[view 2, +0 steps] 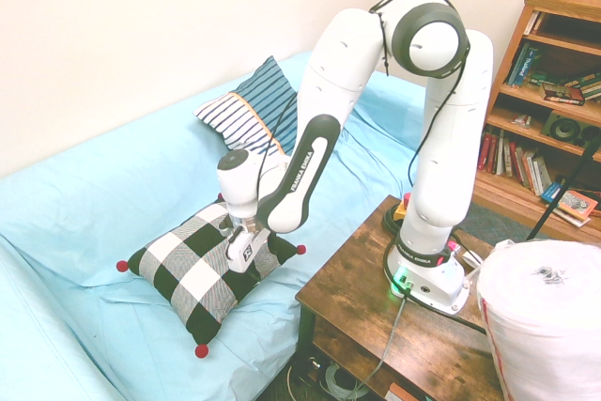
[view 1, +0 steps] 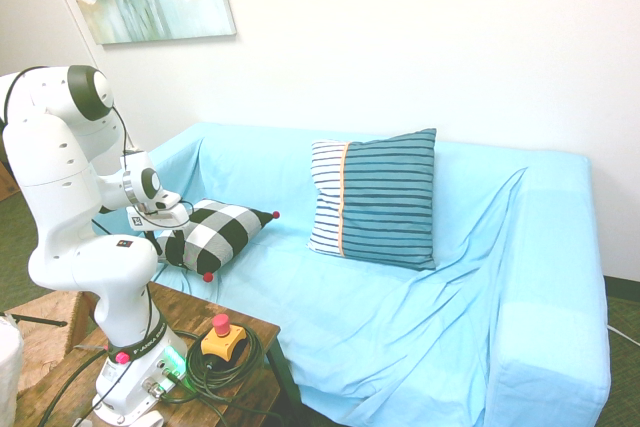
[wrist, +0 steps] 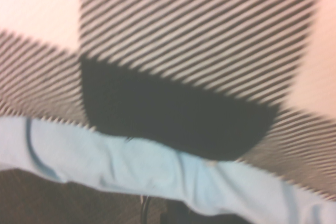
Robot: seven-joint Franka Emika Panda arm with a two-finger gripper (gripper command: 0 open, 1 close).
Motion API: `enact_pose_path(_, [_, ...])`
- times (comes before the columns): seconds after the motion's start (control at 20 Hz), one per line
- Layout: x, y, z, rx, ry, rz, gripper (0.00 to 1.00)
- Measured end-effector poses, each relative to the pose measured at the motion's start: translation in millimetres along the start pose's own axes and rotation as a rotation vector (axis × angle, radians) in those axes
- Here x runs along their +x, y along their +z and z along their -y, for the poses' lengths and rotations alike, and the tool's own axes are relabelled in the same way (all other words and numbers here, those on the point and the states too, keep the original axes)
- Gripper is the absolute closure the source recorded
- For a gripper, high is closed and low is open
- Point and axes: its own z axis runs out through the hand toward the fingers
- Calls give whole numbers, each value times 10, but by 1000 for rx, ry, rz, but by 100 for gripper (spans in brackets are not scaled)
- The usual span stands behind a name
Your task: Stand the pillow up
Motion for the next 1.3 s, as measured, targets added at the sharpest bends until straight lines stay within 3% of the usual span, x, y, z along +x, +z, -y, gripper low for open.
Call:
enact_pose_path(0.45, [-98,939,380,13,54,12,0])
enact_pose_path(0.7, [-134,1079,635,69,124,-60,0])
enact_pose_path(0.95, [67,713,823,121,180,-144,0])
enact_pose_path(1.3, [919,-395,1070,197,265,-203,0])
